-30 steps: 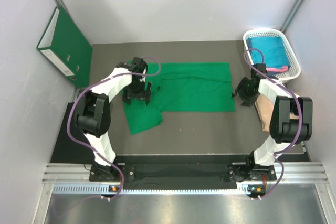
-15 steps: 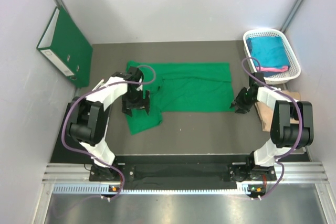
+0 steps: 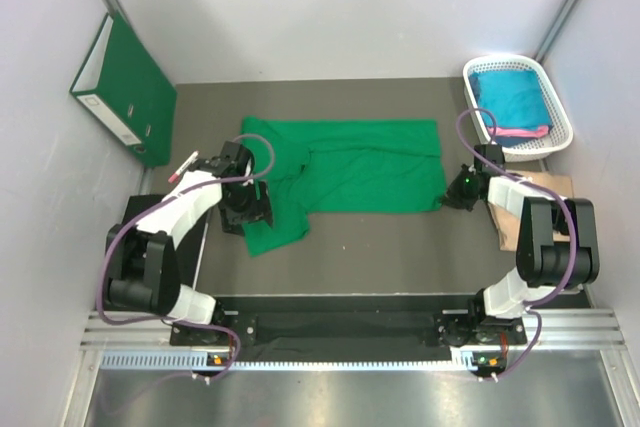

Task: Fold and stack the t-shirts
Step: Grap the side of the flattened tshirt closest away from the robot with both arms

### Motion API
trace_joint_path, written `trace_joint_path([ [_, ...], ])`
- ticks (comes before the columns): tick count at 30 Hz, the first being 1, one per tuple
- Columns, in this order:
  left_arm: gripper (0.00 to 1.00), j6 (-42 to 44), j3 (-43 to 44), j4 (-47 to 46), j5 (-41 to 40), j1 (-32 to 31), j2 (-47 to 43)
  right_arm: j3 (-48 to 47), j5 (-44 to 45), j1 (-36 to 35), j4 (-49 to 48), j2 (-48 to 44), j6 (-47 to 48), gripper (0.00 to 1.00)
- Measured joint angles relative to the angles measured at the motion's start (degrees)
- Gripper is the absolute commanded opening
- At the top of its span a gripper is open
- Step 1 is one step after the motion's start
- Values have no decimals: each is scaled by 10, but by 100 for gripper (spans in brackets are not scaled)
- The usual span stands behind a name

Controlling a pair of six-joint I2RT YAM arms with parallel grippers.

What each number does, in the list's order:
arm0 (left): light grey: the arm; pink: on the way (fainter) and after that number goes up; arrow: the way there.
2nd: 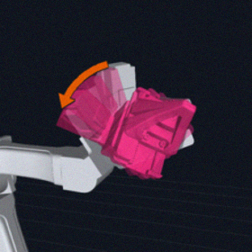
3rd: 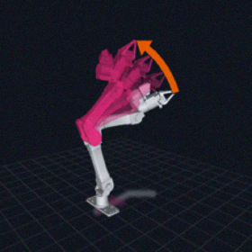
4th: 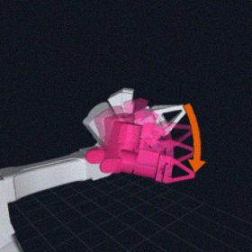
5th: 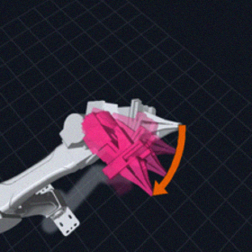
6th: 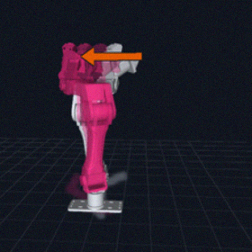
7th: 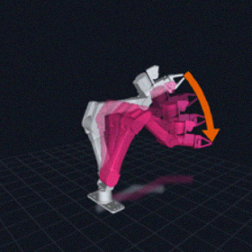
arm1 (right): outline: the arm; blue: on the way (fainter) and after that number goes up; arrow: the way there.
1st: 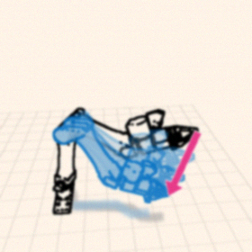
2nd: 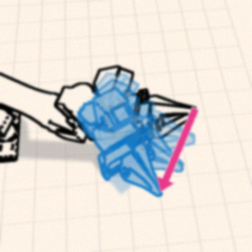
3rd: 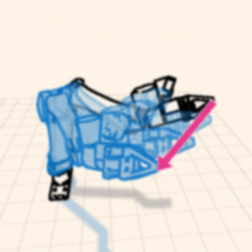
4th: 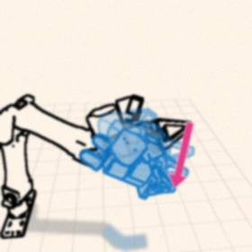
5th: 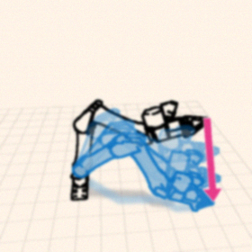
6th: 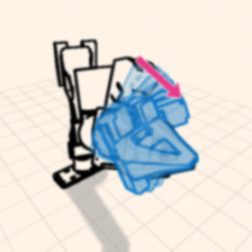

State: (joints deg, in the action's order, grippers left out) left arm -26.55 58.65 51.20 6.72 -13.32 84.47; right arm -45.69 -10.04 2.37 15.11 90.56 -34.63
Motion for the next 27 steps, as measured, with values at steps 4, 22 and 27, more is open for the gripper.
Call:
trace_joint_path([
  [4, 76, -14, -55, 4, -3, -11, -51, 15, -6, 0, -17, -10, 3, 0],
  [22, 57, -199, -131, -20, 28, 9, -51, 22, -27, 0, -18, -16, 21, 0],
  [27, 60, -221, -108, -17, -6, 10, -34, 22, -34, 4, -17, -16, 26, 0],
])
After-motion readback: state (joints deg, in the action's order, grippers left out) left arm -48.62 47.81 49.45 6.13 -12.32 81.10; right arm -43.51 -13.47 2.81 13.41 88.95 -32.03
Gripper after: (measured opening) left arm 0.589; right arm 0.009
